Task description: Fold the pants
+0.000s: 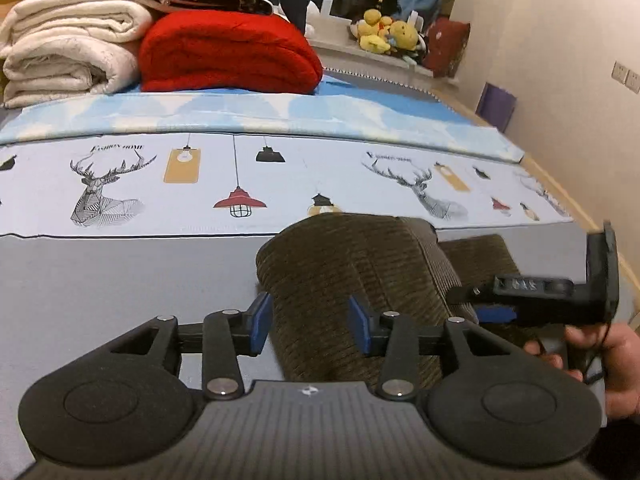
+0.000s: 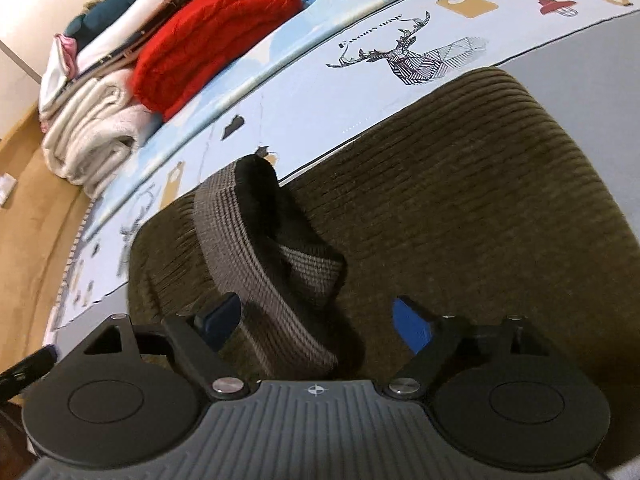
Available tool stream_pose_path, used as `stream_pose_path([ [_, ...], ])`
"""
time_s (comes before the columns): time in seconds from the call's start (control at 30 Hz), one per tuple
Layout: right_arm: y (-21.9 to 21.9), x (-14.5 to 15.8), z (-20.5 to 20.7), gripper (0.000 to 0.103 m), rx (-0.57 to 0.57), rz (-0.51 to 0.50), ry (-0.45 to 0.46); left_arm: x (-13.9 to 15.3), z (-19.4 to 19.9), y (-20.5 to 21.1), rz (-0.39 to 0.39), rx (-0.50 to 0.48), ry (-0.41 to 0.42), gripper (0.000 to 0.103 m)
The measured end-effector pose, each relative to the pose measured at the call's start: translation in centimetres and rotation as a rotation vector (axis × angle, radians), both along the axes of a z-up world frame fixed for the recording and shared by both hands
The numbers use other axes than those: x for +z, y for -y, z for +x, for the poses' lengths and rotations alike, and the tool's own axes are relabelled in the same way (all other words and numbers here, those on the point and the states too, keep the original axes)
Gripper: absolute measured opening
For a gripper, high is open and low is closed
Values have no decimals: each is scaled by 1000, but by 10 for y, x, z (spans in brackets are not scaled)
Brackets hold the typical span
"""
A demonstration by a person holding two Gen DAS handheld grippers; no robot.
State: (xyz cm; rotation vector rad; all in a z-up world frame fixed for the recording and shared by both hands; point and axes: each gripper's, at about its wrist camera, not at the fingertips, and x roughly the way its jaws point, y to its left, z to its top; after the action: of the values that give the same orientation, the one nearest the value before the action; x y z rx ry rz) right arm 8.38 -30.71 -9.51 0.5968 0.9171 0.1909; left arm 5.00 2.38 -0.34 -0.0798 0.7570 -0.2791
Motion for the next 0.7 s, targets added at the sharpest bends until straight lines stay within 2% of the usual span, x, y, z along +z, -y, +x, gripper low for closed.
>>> stream_pose_path([
  [0.2, -19, -6, 21, 100, 4, -43, 34, -10, 1, 8, 38, -61, -42, 50],
  [0.3, -27, -5, 27, 98, 12, -55, 48, -12, 2, 8, 34, -59, -41, 50],
  [0.33, -31, -4, 28, 88, 27, -59, 55, -11, 1, 7, 24, -54, -40, 50],
  [0.37, -36, -2, 28, 83, 53, -61, 69, -10, 2, 5, 10, -46, -40, 50],
  [0.4, -42, 1, 26, 76, 67, -92, 88, -9, 2, 4, 0, -39, -41, 50],
  [0.43, -46, 5, 24, 64, 80, -122, 109, -8, 2, 2, -10, -30, -42, 50],
  [0.53, -53, 20, 17, 43, 116, -189, 164, -6, 4, -1, -33, -5, -48, 50],
  [0.63, -45, 44, 13, 29, 130, -152, 194, -4, 4, -2, -48, 5, -44, 50],
  [0.7, -38, 70, 6, 27, 159, -148, 246, -3, 5, -1, -55, 8, -42, 50],
])
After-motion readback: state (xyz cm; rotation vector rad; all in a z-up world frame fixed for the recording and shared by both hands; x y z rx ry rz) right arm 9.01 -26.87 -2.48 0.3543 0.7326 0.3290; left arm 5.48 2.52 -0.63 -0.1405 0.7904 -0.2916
